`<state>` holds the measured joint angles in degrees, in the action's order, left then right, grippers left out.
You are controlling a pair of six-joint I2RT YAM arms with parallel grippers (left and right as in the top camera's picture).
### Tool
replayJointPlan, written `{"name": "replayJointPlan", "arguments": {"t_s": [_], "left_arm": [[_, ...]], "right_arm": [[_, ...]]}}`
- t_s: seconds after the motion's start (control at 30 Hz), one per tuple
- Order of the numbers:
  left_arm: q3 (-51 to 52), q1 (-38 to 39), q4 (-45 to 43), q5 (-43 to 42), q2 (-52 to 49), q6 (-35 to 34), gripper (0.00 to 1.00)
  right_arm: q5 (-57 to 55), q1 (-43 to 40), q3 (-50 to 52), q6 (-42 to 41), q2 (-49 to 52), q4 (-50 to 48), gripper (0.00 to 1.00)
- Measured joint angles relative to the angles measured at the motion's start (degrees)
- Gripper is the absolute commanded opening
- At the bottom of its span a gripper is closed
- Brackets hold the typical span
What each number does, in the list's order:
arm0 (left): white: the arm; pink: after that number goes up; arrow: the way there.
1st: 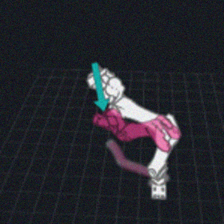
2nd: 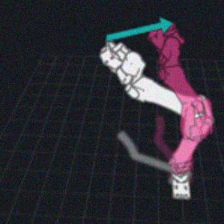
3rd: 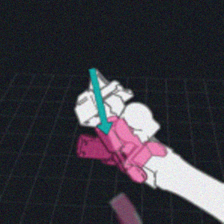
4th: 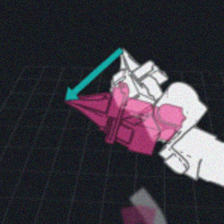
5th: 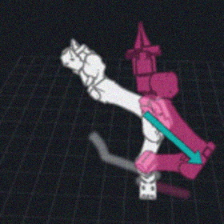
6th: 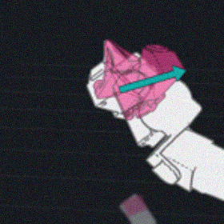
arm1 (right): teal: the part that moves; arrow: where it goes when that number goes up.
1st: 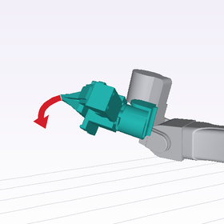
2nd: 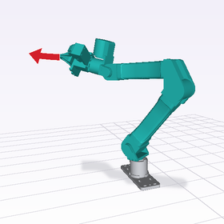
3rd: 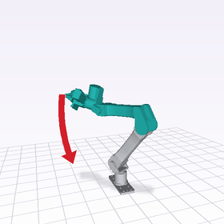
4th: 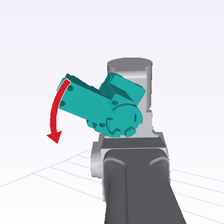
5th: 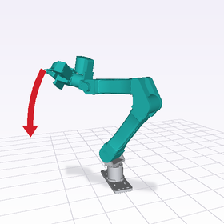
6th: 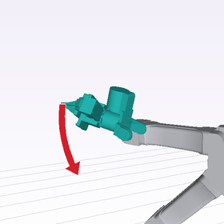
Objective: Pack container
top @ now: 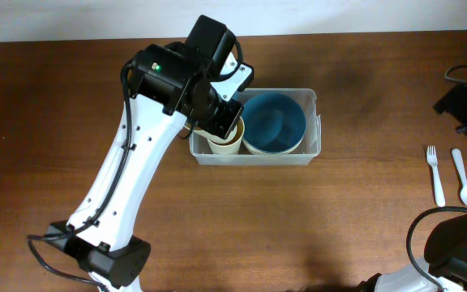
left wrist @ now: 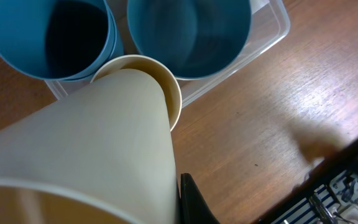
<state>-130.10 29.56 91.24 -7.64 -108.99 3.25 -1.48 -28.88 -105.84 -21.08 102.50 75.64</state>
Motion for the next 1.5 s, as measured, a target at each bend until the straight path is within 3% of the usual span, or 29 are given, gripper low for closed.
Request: {"name": "replayJointPlan", "arguments": {"t_s": [0.07, 0.17, 0.23, 0.33, 0.37, 0.53, 0.57, 0.93, 1.23, 1.5], "left_arm": [[0.0, 0.0, 0.0, 0.8, 0.0, 0.1, 0.20], [0.0, 0.0, 0.0, 1.7, 0.0, 0.0, 0.23], [0.0, 0.0, -0.4, 2.1, -0.1, 0.2, 0.43], [0.0, 0.0, -0.9, 2.5, 0.0, 0.0, 0.44], [0.0, 0.0, -1.0, 2.6, -0.1, -0.1, 0.49], [0.0, -0.1, -1.6, 3.0, -0.1, 0.1, 0.96], [0.0, -0.1, -1.9, 3.2, -0.1, 0.2, 1.00], [0.0, -3.2, -3.0, 14.1, -0.1, -6.8, 1.00], [0.1, -8.2, -2.4, 17.2, 0.5, -11.8, 1.00], [0.2, -8.2, -1.6, 18.7, 10.0, -13.2, 1.00]], "right_arm": [[0.0, 0.0, 0.0, 0.0, 0.0, 0.0, 0.99], [0.0, 0.0, 0.0, 0.0, 0.0, 0.0, 0.99], [0.0, 0.0, 0.0, 0.0, 0.0, 0.0, 0.99], [0.0, 0.0, 0.0, 0.0, 0.0, 0.0, 0.99], [0.0, 0.0, 0.0, 0.0, 0.0, 0.0, 0.99], [0.0, 0.0, 0.0, 0.0, 0.0, 0.0, 0.99], [0.0, 0.0, 0.0, 0.0, 0.0, 0.0, 0.99], [0.0, 0.0, 0.0, 0.0, 0.0, 0.0, 0.99], [0.0, 0.0, 0.0, 0.0, 0.0, 0.0, 0.99], [0.0, 0.0, 0.0, 0.0, 0.0, 0.0, 0.99]]}}
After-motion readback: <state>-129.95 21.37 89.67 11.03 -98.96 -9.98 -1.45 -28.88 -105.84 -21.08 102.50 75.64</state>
